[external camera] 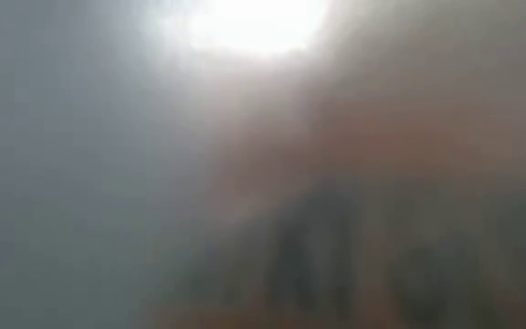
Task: Sort Maruchan noodles
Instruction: Put the yellow noodle pack into the transparent orange bin
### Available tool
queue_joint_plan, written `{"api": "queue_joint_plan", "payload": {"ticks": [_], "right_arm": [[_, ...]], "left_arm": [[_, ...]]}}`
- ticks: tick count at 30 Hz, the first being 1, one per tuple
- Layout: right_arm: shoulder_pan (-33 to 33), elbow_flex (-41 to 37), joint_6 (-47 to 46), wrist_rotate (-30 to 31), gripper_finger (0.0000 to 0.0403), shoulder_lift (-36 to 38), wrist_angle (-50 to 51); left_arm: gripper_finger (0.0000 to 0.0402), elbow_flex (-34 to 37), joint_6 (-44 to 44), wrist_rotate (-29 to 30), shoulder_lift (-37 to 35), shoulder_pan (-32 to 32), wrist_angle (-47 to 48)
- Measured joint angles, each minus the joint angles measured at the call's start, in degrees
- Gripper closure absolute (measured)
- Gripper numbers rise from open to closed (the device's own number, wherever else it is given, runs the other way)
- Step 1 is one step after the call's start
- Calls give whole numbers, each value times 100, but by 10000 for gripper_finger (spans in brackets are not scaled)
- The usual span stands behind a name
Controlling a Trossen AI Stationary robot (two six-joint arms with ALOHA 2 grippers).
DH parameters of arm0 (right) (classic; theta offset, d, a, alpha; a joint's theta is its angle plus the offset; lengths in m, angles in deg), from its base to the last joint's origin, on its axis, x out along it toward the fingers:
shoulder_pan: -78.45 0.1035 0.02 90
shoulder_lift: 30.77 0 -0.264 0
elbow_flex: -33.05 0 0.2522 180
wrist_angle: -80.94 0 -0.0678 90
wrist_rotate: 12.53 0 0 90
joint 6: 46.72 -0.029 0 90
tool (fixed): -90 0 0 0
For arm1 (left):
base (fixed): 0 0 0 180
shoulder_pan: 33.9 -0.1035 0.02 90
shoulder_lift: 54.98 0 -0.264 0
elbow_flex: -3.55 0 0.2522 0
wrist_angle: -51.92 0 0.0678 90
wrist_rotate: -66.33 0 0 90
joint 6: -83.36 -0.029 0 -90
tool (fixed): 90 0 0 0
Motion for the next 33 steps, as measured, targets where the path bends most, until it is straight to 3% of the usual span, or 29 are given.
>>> {"api": "queue_joint_plan", "payload": {"ticks": [6,19,33], "right_arm": [[0,0,-149,-2,211,0,2],[9,0,-255,0,211,2,6],[35,-21,-301,-1,211,2,12]], "left_arm": [[327,-105,-829,388,83,-289,-899],[326,-123,-3542,629,460,-1217,-3690],[326,-121,-4940,515,754,-1622,-5530]]}}
